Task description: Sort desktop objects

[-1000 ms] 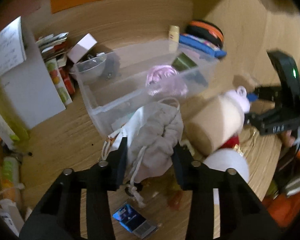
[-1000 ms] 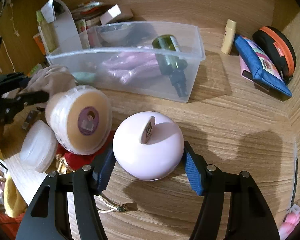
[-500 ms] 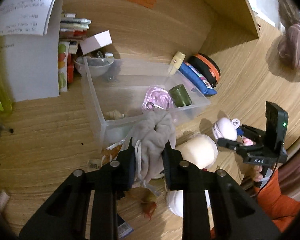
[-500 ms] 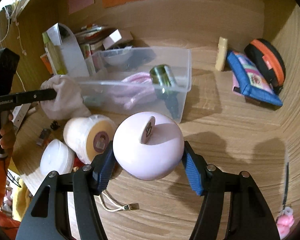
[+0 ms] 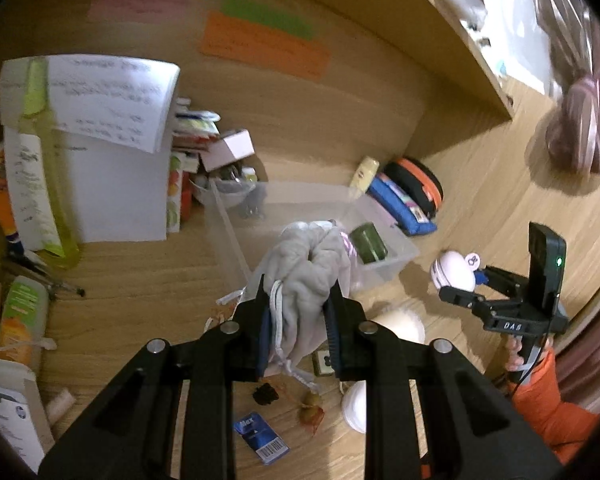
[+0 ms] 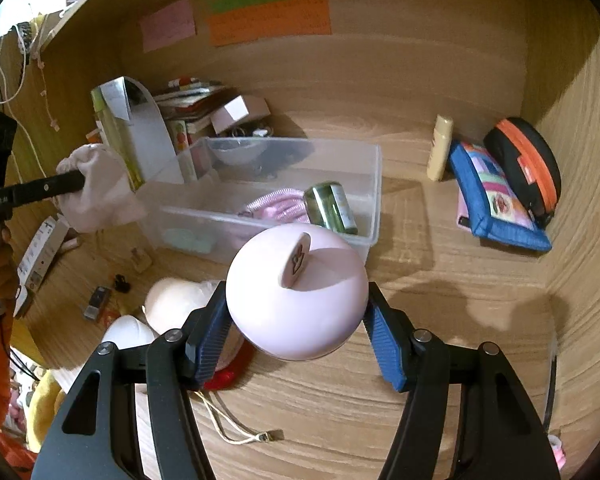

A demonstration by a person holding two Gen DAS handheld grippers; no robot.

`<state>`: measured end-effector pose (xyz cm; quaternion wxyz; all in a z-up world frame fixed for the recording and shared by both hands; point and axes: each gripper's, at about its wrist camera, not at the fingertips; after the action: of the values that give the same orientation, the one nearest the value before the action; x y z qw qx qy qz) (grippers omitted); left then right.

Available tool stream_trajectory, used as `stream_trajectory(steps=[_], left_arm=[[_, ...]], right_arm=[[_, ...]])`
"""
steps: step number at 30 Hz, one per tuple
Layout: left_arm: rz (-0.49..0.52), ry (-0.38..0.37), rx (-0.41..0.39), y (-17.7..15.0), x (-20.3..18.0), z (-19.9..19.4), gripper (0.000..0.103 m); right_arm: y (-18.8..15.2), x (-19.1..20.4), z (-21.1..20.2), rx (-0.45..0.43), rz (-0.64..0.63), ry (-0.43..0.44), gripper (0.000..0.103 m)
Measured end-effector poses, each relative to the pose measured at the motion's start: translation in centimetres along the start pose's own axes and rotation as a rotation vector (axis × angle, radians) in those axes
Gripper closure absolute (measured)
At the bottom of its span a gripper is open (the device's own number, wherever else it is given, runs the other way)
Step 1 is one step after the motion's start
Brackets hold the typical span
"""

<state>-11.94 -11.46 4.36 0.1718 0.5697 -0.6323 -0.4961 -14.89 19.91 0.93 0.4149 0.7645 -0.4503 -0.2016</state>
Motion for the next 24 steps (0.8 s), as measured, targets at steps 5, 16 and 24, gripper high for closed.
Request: stream_trajectory(steps=[5, 16, 24], left_arm=[[-0.021, 0.036, -0.050, 1.0, 0.6, -1.0, 0.080], [-0.052, 0.035, -0.076, 2.4, 0.7, 0.1, 0.081], [-0.026, 0.029, -0.058, 3.0, -1.1, 3.0, 0.080]], right_arm=[[1.1, 0.6, -0.3, -0.029, -0.007, 0.007, 0.043], [3.6, 0.9, 0.4, -0.057, -0.025, 0.011, 0.043], [4.9, 0.3, 2.6, -0.049, -0.014, 0.032, 0.043]])
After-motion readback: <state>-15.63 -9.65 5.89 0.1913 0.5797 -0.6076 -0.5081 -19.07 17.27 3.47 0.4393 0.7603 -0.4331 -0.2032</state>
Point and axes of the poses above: each gripper's, at about its wrist camera, not at the fingertips, and z roughly the way its jaws point, x to its left, y to its top, and after that the axes turned 7 degrees about -x, right-handed
